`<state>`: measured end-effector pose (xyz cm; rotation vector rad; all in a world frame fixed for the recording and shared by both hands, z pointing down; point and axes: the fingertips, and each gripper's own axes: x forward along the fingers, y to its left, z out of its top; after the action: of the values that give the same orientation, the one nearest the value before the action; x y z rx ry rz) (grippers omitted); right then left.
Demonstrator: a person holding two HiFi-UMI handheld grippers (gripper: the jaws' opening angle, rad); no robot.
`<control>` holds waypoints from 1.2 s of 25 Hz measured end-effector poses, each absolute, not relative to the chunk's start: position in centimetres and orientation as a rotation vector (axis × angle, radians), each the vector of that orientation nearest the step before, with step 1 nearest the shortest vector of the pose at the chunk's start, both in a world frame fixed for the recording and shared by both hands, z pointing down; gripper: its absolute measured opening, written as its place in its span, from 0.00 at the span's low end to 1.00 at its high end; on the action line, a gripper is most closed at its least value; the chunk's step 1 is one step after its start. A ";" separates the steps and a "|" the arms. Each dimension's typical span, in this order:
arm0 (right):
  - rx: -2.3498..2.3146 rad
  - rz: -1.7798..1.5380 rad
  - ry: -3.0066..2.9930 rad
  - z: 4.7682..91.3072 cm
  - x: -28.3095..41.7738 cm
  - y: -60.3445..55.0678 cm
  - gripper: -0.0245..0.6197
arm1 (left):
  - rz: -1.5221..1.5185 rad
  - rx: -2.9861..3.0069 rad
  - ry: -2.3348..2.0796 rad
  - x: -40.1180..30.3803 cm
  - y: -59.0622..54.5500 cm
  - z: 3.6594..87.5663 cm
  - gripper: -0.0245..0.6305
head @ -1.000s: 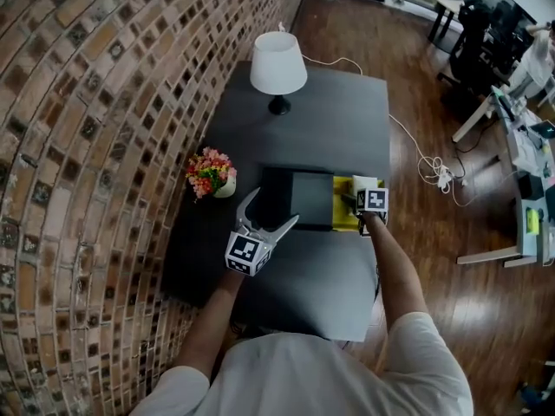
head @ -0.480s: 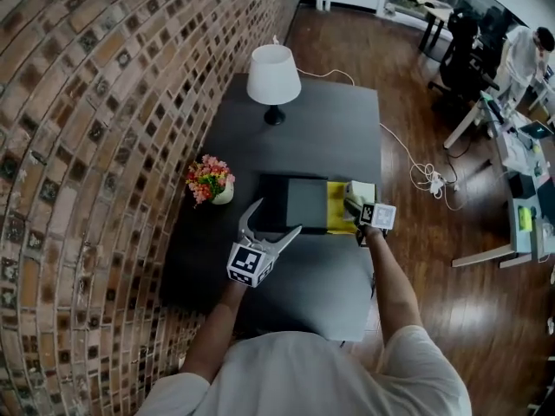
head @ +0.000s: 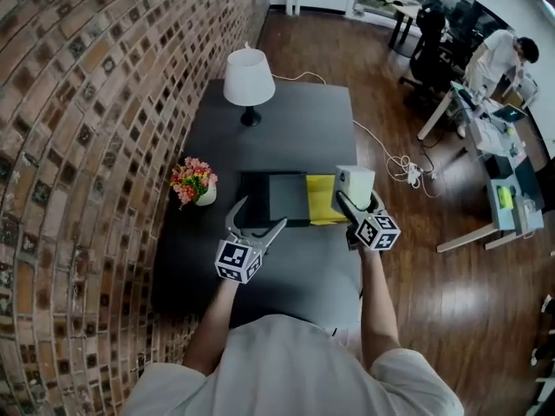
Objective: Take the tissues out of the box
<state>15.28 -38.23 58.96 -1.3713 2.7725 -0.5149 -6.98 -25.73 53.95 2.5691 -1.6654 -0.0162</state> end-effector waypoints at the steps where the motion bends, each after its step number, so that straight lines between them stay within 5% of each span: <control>1: -1.367 -0.464 2.747 57.4 15.5 -37.5 0.75 | -0.019 2.573 -1.665 -7.1 -25.6 53.8 0.70; 12: -1.297 -0.192 2.628 48.4 14.7 -28.2 0.75 | -0.031 2.597 -1.707 -9.4 -23.6 52.4 0.67; 30: -1.379 -0.160 2.607 49.5 12.4 -21.2 0.75 | -0.038 2.564 -1.943 -11.9 -18.9 49.7 0.66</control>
<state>12.35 -21.23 49.50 -1.3794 2.6068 -0.1595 -11.95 -18.94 49.67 2.5643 -1.9432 -0.0382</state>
